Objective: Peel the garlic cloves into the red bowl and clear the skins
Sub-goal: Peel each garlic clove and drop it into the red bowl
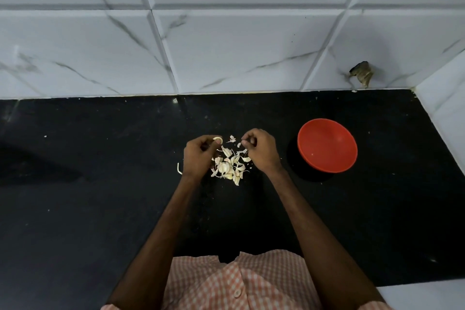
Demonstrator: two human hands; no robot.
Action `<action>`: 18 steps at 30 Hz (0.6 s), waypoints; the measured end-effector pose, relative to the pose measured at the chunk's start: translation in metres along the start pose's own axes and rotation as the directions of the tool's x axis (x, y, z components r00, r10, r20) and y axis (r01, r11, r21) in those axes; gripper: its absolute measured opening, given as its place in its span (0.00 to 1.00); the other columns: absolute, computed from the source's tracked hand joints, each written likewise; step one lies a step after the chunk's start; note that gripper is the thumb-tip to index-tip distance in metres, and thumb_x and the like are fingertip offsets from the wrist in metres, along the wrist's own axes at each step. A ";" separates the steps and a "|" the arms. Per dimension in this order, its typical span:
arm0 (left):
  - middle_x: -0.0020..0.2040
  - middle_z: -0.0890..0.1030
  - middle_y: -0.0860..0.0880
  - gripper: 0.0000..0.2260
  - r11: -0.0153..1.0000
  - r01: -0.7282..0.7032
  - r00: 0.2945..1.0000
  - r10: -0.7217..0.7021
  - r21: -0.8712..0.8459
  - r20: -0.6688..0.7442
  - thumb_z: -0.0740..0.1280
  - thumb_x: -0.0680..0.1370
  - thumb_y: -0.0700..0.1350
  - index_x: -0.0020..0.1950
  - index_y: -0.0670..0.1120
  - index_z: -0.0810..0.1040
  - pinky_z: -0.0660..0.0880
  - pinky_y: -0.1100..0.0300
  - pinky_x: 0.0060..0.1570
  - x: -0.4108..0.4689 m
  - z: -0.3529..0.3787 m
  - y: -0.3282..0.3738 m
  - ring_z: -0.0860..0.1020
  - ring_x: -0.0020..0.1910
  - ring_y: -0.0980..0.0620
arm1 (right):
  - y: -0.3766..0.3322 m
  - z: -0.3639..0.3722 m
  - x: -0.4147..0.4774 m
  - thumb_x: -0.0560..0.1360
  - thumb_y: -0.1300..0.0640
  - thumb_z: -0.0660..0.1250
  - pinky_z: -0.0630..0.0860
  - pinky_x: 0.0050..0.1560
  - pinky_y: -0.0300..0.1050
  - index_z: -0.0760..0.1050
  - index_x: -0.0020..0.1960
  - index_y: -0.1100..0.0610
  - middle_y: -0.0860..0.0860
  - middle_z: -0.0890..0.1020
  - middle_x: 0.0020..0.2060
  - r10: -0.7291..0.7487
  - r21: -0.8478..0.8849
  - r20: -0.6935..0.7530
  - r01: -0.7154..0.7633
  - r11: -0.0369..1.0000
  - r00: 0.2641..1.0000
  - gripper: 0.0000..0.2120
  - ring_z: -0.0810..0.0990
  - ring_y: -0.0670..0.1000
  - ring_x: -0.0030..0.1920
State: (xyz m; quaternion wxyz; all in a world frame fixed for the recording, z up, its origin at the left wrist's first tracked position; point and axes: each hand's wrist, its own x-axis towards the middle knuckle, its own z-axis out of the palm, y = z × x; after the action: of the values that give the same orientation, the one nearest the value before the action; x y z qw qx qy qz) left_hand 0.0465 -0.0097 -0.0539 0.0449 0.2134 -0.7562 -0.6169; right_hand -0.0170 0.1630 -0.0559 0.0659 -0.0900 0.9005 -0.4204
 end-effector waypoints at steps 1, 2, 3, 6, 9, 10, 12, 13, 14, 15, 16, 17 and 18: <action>0.43 0.86 0.47 0.05 1.000 -0.004 1.000 0.004 0.012 0.000 0.71 0.79 0.42 0.53 0.43 0.85 0.80 0.56 0.37 0.001 0.001 0.001 0.84 0.39 0.53 | 0.002 0.000 0.001 0.75 0.65 0.73 0.71 0.43 0.37 0.82 0.49 0.60 0.50 0.79 0.41 -0.002 0.005 0.024 0.001 1.000 1.000 0.04 0.75 0.45 0.41; 0.44 0.86 0.47 0.06 0.999 -0.016 1.000 0.016 0.028 0.007 0.71 0.79 0.41 0.53 0.42 0.85 0.81 0.55 0.42 0.003 0.003 0.003 0.84 0.42 0.51 | 0.003 0.000 0.001 0.76 0.66 0.71 0.74 0.48 0.38 0.83 0.52 0.60 0.51 0.82 0.45 0.001 0.022 0.055 -0.002 1.000 0.998 0.06 0.78 0.45 0.45; 0.46 0.86 0.46 0.06 0.998 -0.034 0.999 0.033 0.046 0.025 0.71 0.79 0.40 0.54 0.41 0.85 0.81 0.54 0.47 0.004 0.006 0.004 0.85 0.45 0.49 | 0.003 0.000 0.000 0.78 0.66 0.68 0.75 0.53 0.38 0.83 0.55 0.59 0.52 0.84 0.50 0.012 0.046 0.088 -0.016 0.999 0.996 0.08 0.80 0.45 0.50; 0.48 0.86 0.48 0.07 0.987 -0.118 0.989 0.107 0.108 0.102 0.72 0.78 0.40 0.55 0.41 0.85 0.81 0.55 0.52 0.005 0.018 0.013 0.84 0.49 0.51 | 0.002 -0.001 -0.007 0.84 0.60 0.62 0.74 0.62 0.39 0.80 0.63 0.59 0.52 0.83 0.60 0.156 0.301 0.149 -0.195 0.933 0.976 0.12 0.80 0.47 0.60; 0.49 0.86 0.49 0.08 0.959 -0.229 0.962 0.198 0.165 0.187 0.73 0.77 0.42 0.56 0.46 0.86 0.78 0.60 0.48 0.006 0.035 0.025 0.83 0.47 0.55 | -0.002 -0.008 -0.014 0.86 0.48 0.53 0.76 0.63 0.46 0.77 0.65 0.61 0.56 0.83 0.59 0.341 0.779 0.345 -0.469 0.416 0.874 0.21 0.81 0.52 0.60; 0.49 0.85 0.49 0.09 0.947 -0.262 0.950 0.219 0.186 0.224 0.74 0.77 0.42 0.56 0.47 0.86 0.77 0.61 0.47 0.006 0.042 0.030 0.82 0.46 0.55 | -0.001 -0.013 -0.016 0.86 0.46 0.51 0.75 0.65 0.48 0.75 0.67 0.62 0.57 0.82 0.59 0.345 0.841 0.396 -0.487 0.237 0.851 0.24 0.80 0.54 0.62; 0.48 0.84 0.48 0.11 0.909 -0.333 0.914 0.246 0.252 0.322 0.74 0.76 0.41 0.58 0.49 0.86 0.77 0.58 0.48 0.007 0.058 0.039 0.81 0.45 0.52 | 0.004 -0.026 -0.019 0.85 0.43 0.49 0.73 0.68 0.49 0.72 0.70 0.64 0.60 0.80 0.62 0.326 0.890 0.433 -0.456 -0.008 0.840 0.29 0.78 0.57 0.64; 0.49 0.84 0.48 0.13 0.886 -0.365 0.893 0.247 0.285 0.377 0.74 0.76 0.40 0.59 0.50 0.85 0.78 0.57 0.50 0.008 0.067 0.043 0.81 0.46 0.51 | 0.006 -0.034 -0.019 0.86 0.43 0.48 0.73 0.67 0.49 0.72 0.70 0.65 0.61 0.79 0.63 0.322 0.905 0.420 -0.415 -0.087 0.848 0.29 0.78 0.57 0.64; 0.50 0.84 0.49 0.15 0.866 -0.393 0.873 0.246 0.310 0.421 0.73 0.76 0.38 0.60 0.51 0.84 0.78 0.57 0.52 0.009 0.074 0.048 0.82 0.48 0.52 | 0.006 -0.040 -0.020 0.86 0.44 0.48 0.74 0.65 0.48 0.73 0.69 0.65 0.61 0.80 0.62 0.329 0.917 0.398 -0.373 -0.140 0.857 0.29 0.79 0.58 0.63; 0.52 0.85 0.51 0.16 0.848 -0.421 0.857 0.255 0.322 0.448 0.73 0.76 0.38 0.61 0.52 0.84 0.78 0.58 0.53 0.009 0.082 0.053 0.82 0.49 0.54 | 0.007 -0.048 -0.020 0.86 0.45 0.49 0.76 0.62 0.47 0.74 0.67 0.66 0.61 0.81 0.60 0.340 0.928 0.371 -0.329 -0.176 0.864 0.27 0.80 0.58 0.61; 0.53 0.86 0.52 0.17 0.837 -0.444 0.849 0.279 0.320 0.449 0.72 0.76 0.37 0.62 0.52 0.83 0.77 0.61 0.54 0.008 0.090 0.057 0.82 0.50 0.57 | 0.009 -0.056 -0.019 0.86 0.47 0.50 0.77 0.59 0.47 0.75 0.64 0.66 0.61 0.82 0.58 0.356 0.936 0.345 -0.290 -0.198 0.869 0.26 0.80 0.57 0.59; 0.53 0.86 0.53 0.17 0.839 -0.453 0.849 0.304 0.301 0.432 0.72 0.76 0.37 0.62 0.51 0.83 0.76 0.64 0.55 0.008 0.096 0.061 0.82 0.51 0.59 | 0.013 -0.064 -0.018 0.86 0.48 0.50 0.78 0.57 0.47 0.76 0.61 0.65 0.61 0.82 0.56 0.375 0.942 0.321 -0.253 -0.221 0.870 0.23 0.81 0.57 0.58; 0.53 0.86 0.53 0.16 0.852 -0.448 0.855 0.322 0.269 0.406 0.72 0.76 0.37 0.62 0.50 0.83 0.77 0.65 0.56 0.007 0.101 0.064 0.82 0.51 0.59 | 0.017 -0.073 -0.016 0.87 0.51 0.51 0.78 0.58 0.48 0.76 0.59 0.65 0.61 0.82 0.55 0.393 0.945 0.302 -0.219 -0.242 0.868 0.21 0.80 0.57 0.58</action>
State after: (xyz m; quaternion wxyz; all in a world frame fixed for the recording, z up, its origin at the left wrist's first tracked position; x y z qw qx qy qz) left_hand -0.0103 0.0897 -0.0184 -0.0031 -0.0522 -0.8778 -0.4761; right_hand -0.0174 0.2315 -0.0223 0.1604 0.2436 0.2638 -0.9194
